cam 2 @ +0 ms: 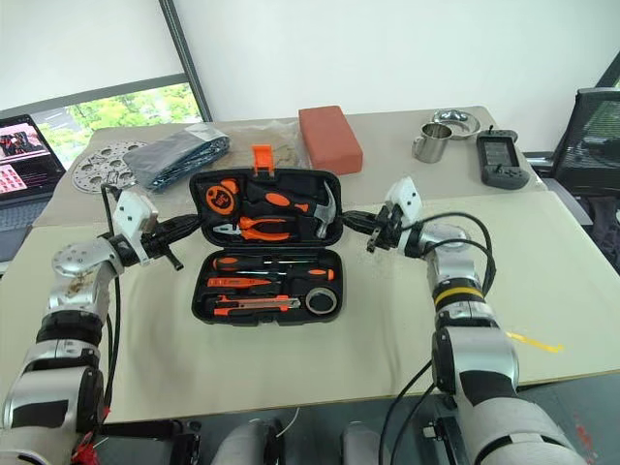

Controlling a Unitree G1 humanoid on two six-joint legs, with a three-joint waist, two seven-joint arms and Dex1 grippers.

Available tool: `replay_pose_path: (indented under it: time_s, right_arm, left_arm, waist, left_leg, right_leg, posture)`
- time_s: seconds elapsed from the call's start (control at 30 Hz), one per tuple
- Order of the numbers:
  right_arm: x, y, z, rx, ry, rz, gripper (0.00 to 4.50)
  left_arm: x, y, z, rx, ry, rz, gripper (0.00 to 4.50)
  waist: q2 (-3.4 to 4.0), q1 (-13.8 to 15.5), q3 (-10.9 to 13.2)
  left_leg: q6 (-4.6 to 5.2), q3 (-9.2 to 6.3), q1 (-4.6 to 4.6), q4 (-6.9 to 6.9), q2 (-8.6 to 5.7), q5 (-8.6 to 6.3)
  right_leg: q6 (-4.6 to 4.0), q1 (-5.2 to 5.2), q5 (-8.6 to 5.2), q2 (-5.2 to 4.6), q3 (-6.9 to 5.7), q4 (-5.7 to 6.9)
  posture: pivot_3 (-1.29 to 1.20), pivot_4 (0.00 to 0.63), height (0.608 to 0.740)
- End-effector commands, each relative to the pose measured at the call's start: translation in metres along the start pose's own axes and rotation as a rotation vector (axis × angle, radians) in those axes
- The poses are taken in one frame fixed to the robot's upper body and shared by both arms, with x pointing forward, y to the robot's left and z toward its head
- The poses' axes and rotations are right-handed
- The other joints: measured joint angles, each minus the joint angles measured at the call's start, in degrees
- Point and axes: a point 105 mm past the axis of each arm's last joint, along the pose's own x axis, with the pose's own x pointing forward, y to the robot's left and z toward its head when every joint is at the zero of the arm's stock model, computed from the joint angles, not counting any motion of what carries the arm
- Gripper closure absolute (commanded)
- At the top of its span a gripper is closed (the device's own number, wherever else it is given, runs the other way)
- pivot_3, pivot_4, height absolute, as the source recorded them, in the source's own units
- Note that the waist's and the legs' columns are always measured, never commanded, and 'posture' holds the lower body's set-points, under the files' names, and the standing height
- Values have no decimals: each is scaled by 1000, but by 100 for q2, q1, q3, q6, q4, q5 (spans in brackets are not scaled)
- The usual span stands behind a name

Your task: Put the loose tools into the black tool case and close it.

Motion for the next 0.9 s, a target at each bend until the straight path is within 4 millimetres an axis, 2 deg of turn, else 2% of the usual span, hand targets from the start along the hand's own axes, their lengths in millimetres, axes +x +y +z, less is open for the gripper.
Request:
replay_pose_path:
  time_s: [0.03, 0.13, 0.23, 0.27, 0.33, 0.37, 0.43, 0.47, 0.5, 0.53, 0.63, 0.67, 0.73, 0.8, 0.9]
  right_arm:
    - [1, 2, 37, -236, -127, 7, 4478]
    - [-3, 8, 39, -331, -149, 4, 4478]
    - [-14, 25, 33, -522, -125, 72, 4478]
    - [-18, 31, 30, -592, -105, 107, 4142]
    - [-33, 46, 20, -731, -81, 182, 3513]
    - [-39, 48, 17, -769, -73, 191, 3225]
    - [-58, 51, 5, -812, -25, 197, 2338]
    - [-64, 51, 1, -823, -9, 202, 2172]
    - [-74, 53, -7, -820, 31, 218, 1890]
    - [-85, 53, -13, -810, 68, 219, 1804]
    - [-114, 50, -30, -747, 168, 185, 1804]
    - [-119, 48, -31, -733, 181, 167, 1804]
    - [-132, 43, -37, -615, 224, 115, 1804]
    - [-134, 47, -40, -499, 234, 120, 1804]
    - [-129, 51, -35, -327, 218, 104, 1804]
  left_arm:
    - [-1, 0, 11, 164, -62, 76, 4500]
    - [-6, -5, 14, 281, -87, 86, 4500]
    - [-21, -19, 7, 471, -81, 26, 4500]
    - [-25, -24, 6, 539, -83, -7, 4500]
    - [-39, -35, 3, 678, -89, -89, 3800]
    - [-44, -36, 1, 701, -80, -109, 3711]
    - [-60, -23, -6, 754, -23, -59, 2817]
    - [-65, -18, -8, 769, -2, -40, 2635]
    - [-74, -12, -13, 784, 49, -25, 2314]
    - [-84, -7, -18, 786, 88, -19, 1909]
    - [-111, 8, -31, 723, 202, 26, 1091]
    - [-116, 13, -35, 689, 236, 43, 566]
    - [-123, 35, -46, 436, 307, 162, 41]
    - [-119, 40, -46, 248, 271, 187, 41]
    - [-108, 34, -41, 101, 194, 129, 41]
  waist:
    - [0, 6, 0]
    - [0, 8, 0]
    - [0, 7, 0]
    - [0, 6, 0]
    - [0, 10, 0]
    - [0, 10, 0]
    - [-1, 27, 1]
    - [-2, 28, 2]
    - [-2, 29, 3]
    - [-3, 28, 3]
    - [-10, 2, 7]
    - [-10, 2, 7]
    - [-11, 2, 7]
    - [-12, 7, 8]
    - [-13, -4, 8]
  left_leg:
    - [1, 0, 1, -1, 0, -1]
    - [26, 0, 2, -1, 2, -15]
    - [27, 0, 3, -2, 2, -15]
    - [29, 1, 6, -1, 2, -16]
    - [31, 3, 12, -3, 1, -18]
    - [36, 6, 17, -3, 1, -21]
    - [50, 15, 36, -6, 2, -30]
    - [63, 17, 51, -7, 6, -38]
    - [72, 21, 66, -7, 4, -44]
    - [80, 22, 79, -10, 5, -49]
    - [112, 22, 127, -17, -11, -71]
    - [121, 32, 145, -17, -13, -78]
    - [125, 48, 166, -18, -15, -82]
    - [123, 74, 172, -17, -13, -81]
    - [118, 92, 170, -10, -5, -79]
  right_leg:
    - [0, 0, 0, 0, 0, 0]
    - [0, -1, 0, 1, 1, -2]
    - [0, -2, 0, 1, 3, -2]
    - [0, -2, 0, 0, 4, -4]
    - [0, 1, 0, -4, 8, -10]
    - [0, 3, 0, -6, 11, -15]
    - [-1, 33, 0, -9, 11, -35]
    - [-1, 51, 0, -18, 7, -42]
    - [-1, 66, 0, -22, 8, -50]
    - [-2, 79, 0, -27, 9, -58]
    - [-6, 139, -3, -96, 0, -90]
    - [-5, 156, -3, -104, 0, -96]
    - [-3, 174, -4, -110, -1, -100]
    - [-1, 177, -5, -108, -13, -89]
    - [-2, 175, -5, -99, -24, -85]
  posture:
    - [0, 150, 740]
    - [0, 150, 740]
    - [0, 150, 740]
    - [0, 150, 740]
    - [0, 150, 740]
    - [0, 150, 740]
    - [0, 150, 740]
    - [0, 150, 740]
    - [0, 150, 740]
    - [0, 150, 740]
    - [0, 150, 740]
    - [0, 150, 740]
    - [0, 150, 740]
    - [0, 150, 740]
    - [0, 150, 740]
